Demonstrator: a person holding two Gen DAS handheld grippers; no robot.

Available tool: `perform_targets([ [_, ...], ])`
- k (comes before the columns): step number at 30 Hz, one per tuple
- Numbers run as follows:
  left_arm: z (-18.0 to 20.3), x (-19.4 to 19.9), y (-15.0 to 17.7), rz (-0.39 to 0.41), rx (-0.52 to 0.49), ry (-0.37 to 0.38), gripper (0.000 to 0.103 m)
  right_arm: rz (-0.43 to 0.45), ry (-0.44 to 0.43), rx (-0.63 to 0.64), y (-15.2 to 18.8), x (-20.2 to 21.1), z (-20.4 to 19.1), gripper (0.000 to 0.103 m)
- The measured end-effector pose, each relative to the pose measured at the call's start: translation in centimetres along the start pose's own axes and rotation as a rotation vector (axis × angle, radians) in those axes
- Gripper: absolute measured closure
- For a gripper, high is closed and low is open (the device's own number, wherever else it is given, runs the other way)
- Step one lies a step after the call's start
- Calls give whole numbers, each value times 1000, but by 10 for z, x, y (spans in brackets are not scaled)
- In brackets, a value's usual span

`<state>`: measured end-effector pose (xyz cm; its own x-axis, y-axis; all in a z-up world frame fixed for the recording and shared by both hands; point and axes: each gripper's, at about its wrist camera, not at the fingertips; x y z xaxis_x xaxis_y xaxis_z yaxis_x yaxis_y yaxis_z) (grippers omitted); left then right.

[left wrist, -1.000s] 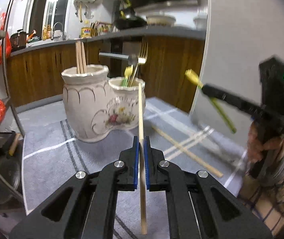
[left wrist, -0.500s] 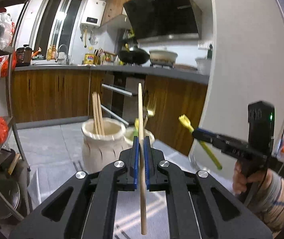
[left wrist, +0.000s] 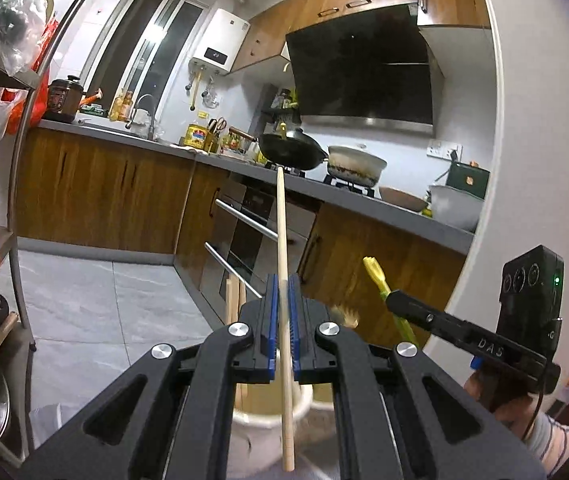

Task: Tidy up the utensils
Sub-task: 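Carry the chopstick toward the larger cup while the right tool carries the yellow spoon toward the smaller cup, then lower the chopstick into the larger cup while the right tool lowers the yellow spoon into the smaller cup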

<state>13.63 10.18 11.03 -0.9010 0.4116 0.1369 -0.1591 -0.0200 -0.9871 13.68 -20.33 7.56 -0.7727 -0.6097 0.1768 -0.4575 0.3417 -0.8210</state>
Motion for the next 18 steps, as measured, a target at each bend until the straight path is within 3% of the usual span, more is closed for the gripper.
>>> perform_targets([
  [13, -4, -41, 16, 56, -68, -118, 98, 3, 37, 2, 10, -60, 3, 92],
  [18, 0, -41, 26, 32, -119, -115, 98, 3, 82, 60, 17, -74, 0, 92],
])
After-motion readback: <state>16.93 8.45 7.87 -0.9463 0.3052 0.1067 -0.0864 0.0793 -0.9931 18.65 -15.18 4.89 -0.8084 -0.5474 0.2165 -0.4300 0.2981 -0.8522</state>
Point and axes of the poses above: each gripper's, at about its wrist camera, not at the fingertips, and x roughly against the way its jaws point, z to its right, y to its underside, and after that the axes turned 12 degrees about -x, right-handed
